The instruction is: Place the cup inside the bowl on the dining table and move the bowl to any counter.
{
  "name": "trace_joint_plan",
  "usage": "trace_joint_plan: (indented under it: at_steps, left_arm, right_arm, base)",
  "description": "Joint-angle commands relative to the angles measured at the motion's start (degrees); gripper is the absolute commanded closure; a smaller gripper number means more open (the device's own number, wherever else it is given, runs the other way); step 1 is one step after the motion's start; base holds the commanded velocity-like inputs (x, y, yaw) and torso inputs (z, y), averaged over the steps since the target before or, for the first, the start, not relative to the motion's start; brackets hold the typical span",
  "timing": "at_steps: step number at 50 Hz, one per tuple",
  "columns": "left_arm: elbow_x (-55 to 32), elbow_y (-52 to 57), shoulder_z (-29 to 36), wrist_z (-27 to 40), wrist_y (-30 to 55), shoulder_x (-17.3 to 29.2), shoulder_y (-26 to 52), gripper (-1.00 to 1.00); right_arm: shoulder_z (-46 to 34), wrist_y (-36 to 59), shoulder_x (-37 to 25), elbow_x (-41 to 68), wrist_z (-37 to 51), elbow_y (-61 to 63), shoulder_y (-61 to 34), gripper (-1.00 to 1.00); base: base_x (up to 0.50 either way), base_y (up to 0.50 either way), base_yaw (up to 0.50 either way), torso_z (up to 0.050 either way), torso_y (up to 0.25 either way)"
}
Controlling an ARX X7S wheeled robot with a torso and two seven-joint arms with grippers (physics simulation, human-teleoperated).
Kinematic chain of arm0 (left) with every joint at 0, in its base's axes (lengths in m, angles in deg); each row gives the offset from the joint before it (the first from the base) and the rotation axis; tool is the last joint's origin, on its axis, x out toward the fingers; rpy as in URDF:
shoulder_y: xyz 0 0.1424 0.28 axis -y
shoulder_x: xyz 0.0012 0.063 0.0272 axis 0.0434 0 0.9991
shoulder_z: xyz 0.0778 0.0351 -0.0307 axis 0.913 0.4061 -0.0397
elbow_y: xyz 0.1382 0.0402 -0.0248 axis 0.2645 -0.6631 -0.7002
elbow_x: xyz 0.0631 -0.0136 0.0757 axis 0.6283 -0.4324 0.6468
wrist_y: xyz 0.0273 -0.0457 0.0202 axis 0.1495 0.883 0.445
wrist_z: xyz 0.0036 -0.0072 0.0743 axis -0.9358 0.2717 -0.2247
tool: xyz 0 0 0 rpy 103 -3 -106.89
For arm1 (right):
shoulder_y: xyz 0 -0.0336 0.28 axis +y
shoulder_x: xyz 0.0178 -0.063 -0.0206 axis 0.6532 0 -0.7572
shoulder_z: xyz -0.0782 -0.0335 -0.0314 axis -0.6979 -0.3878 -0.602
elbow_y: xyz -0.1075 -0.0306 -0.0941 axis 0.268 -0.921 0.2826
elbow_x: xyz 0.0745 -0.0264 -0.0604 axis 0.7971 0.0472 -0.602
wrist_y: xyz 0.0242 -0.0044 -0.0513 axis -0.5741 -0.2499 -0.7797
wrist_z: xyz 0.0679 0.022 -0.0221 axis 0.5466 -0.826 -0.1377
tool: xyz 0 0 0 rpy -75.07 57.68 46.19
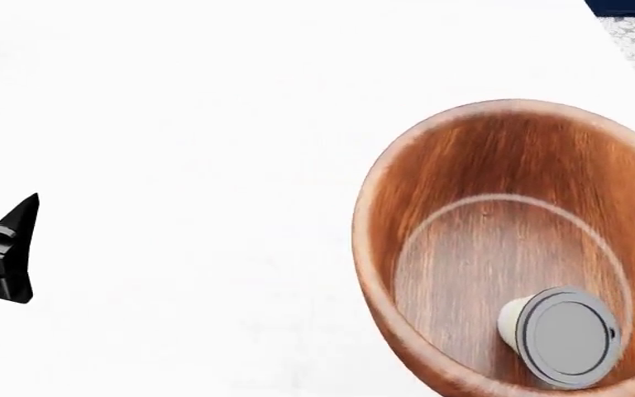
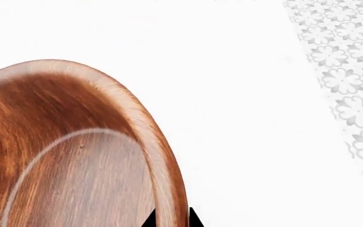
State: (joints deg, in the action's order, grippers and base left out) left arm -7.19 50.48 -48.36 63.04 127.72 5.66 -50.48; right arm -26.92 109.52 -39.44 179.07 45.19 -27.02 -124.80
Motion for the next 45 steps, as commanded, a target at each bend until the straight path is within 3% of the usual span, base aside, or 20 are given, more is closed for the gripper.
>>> trace_joint_plan:
  at_steps: [1, 45]
  left_arm:
    - [2.37, -0.47, 1.89, -0.07, -1.64, -0.26, -0.18, -1.00]
    - [0.65, 0.36, 1.56, 0.60, -0.38, 0.68, 1.30, -1.00]
  right_arm:
    - [1.68, -2.92, -1.46, 1.29, -0.04, 0.21, 1.78, 1.00]
    - [2.57, -6.64, -4.04, 3.56, -1.20, 2.14, 7.17, 1.00]
  base:
    - [0.00, -0.50, 0.00, 0.000, 0.000]
    - [0.00, -0.50, 0.00, 0.000, 0.000]
